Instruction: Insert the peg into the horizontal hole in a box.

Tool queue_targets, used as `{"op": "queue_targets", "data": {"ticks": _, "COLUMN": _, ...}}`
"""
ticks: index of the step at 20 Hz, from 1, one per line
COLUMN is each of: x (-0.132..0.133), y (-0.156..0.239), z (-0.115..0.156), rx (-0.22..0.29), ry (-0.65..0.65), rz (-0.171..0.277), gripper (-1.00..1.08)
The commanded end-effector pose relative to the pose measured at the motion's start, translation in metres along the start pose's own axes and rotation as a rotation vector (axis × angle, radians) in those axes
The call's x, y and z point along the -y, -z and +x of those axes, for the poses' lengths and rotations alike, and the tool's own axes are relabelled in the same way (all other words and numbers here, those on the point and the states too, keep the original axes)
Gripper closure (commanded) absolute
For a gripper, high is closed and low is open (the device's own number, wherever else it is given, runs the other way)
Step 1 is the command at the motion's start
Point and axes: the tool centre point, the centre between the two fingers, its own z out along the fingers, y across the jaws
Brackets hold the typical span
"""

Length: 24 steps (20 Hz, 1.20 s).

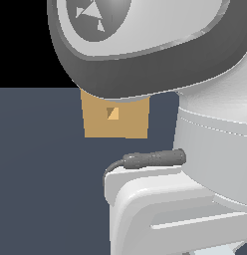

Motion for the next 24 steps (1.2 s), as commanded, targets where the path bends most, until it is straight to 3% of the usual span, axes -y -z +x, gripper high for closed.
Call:
{"op": "queue_targets", "data": {"ticks": 1, "x": 0.004, "y": 0.006, "z": 0.008, "rx": 0.002, "ry": -0.008, "rz": -0.004, "gripper": 1.08}}
{"op": "queue_targets", "data": {"ticks": 13, "x": 0.039, "y": 0.025, "z": 0.065, "rx": 0.001, "ry": -0.062, "rz": -0.005, "gripper": 1.08}}
{"op": "queue_targets", "data": {"ticks": 24, "x": 0.077, "y": 0.049, "z": 0.138, "rx": 0.001, "ry": -0.131, "rz": -0.005, "gripper": 1.08}}
